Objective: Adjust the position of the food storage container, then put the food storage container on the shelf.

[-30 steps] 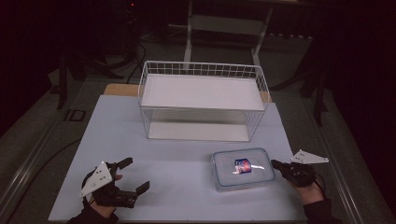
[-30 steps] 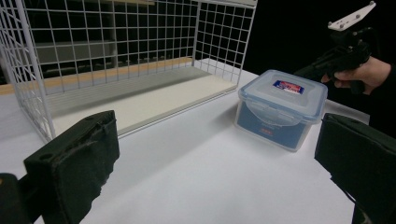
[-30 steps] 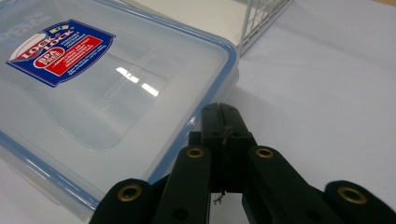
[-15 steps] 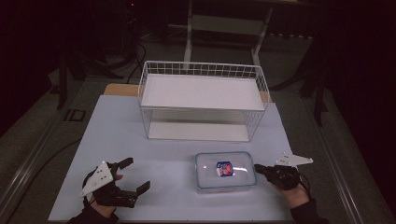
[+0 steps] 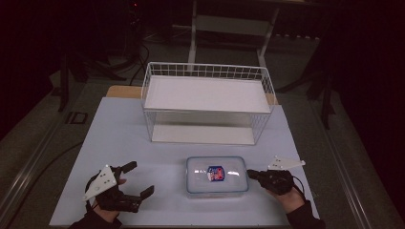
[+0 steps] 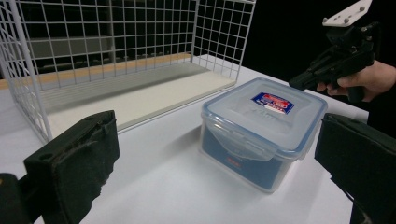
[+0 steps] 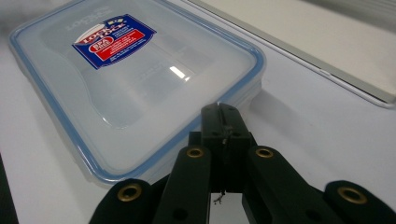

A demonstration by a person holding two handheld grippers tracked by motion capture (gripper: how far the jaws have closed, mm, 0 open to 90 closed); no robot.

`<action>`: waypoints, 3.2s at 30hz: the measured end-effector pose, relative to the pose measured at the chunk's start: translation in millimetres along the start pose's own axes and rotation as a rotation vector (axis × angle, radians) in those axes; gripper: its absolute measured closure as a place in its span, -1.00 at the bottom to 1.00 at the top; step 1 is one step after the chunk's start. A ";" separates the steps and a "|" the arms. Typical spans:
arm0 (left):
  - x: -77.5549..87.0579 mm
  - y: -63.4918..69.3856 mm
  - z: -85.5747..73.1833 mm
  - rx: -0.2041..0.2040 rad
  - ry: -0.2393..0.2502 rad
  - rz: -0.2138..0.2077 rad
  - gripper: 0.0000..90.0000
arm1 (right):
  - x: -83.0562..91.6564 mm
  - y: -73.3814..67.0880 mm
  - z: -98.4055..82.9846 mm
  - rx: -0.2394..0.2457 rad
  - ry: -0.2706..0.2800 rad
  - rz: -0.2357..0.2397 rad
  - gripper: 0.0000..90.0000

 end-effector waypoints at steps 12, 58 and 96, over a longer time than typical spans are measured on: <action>-1.7 2.8 -0.7 -0.017 0.011 -0.011 -1.00 | -7.7 -10.6 8.1 0.025 0.022 0.008 1.00; -99.9 9.0 23.5 0.226 -0.376 -0.146 -1.00 | 31.8 -37.4 43.9 0.088 0.313 -0.110 -0.71; -121.9 -14.3 -12.2 0.652 -0.645 -0.357 0.10 | 7.6 -29.7 27.9 -0.052 0.155 -0.038 -0.70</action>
Point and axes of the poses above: each handheld gripper's, and its own axes: x roughly backward along the jaws, z roughly out of its top, y roughly to its right, the point moved 3 cm from there along -x, roughly forward along the jaws, and after that the axes turned 5 degrees about z, right-handed, at the moved point
